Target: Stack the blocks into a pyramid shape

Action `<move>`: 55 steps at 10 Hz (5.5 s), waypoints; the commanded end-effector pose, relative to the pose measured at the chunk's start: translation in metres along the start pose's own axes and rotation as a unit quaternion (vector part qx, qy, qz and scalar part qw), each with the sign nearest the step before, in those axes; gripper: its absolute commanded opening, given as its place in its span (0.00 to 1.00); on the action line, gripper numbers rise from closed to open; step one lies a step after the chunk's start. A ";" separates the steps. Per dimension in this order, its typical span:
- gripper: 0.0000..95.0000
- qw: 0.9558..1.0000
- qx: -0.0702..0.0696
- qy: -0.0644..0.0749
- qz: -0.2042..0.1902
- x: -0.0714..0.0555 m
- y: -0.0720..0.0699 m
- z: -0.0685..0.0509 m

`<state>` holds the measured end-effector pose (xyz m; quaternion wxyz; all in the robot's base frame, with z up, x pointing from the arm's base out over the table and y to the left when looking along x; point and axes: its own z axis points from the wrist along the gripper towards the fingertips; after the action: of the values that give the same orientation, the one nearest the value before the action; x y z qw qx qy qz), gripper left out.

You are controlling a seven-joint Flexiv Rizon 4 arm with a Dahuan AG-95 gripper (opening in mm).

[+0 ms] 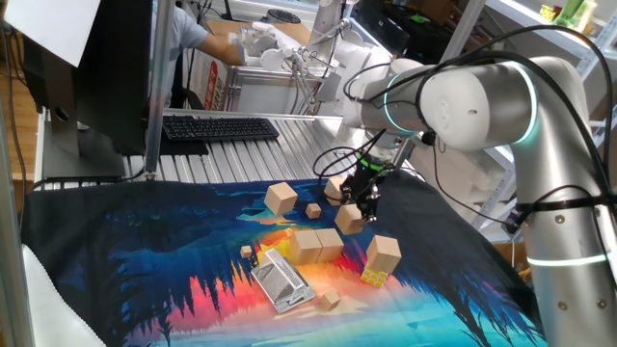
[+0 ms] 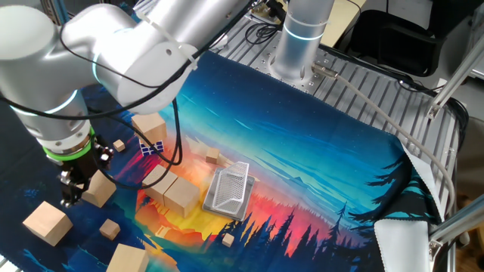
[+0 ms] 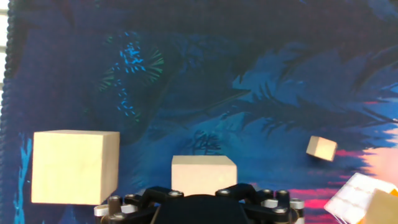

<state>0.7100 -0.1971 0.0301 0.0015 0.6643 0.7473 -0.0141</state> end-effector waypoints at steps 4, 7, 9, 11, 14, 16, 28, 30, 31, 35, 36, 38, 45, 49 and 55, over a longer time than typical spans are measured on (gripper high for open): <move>0.40 1.000 -0.003 0.003 -0.006 -0.006 0.002 0.002; 0.00 1.000 -0.004 0.012 -0.008 -0.008 -0.004 -0.002; 0.00 1.000 -0.004 0.015 -0.004 -0.009 -0.009 -0.005; 0.00 1.000 -0.004 0.017 0.011 -0.006 -0.016 -0.007; 0.00 1.000 0.001 0.014 0.023 0.006 -0.024 -0.017; 0.00 1.000 0.007 0.014 0.027 0.014 -0.029 -0.022; 0.00 0.998 0.011 0.031 0.052 0.038 -0.065 -0.026; 0.00 0.998 0.010 0.034 0.054 0.039 -0.068 -0.023; 0.00 0.998 0.009 0.034 0.053 0.041 -0.070 -0.019; 0.00 0.998 0.007 0.032 0.055 0.044 -0.069 -0.010; 0.00 0.998 0.007 0.032 0.053 0.044 -0.069 -0.010; 0.00 0.998 0.007 0.034 0.059 0.044 -0.069 -0.009; 0.00 0.997 0.009 0.041 0.070 0.047 -0.070 -0.008; 0.00 0.996 0.009 0.042 0.075 0.053 -0.075 -0.009; 0.00 0.996 0.009 0.041 0.078 0.054 -0.079 -0.002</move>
<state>0.6259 -0.1523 0.0322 -0.0349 0.7214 0.6916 0.0067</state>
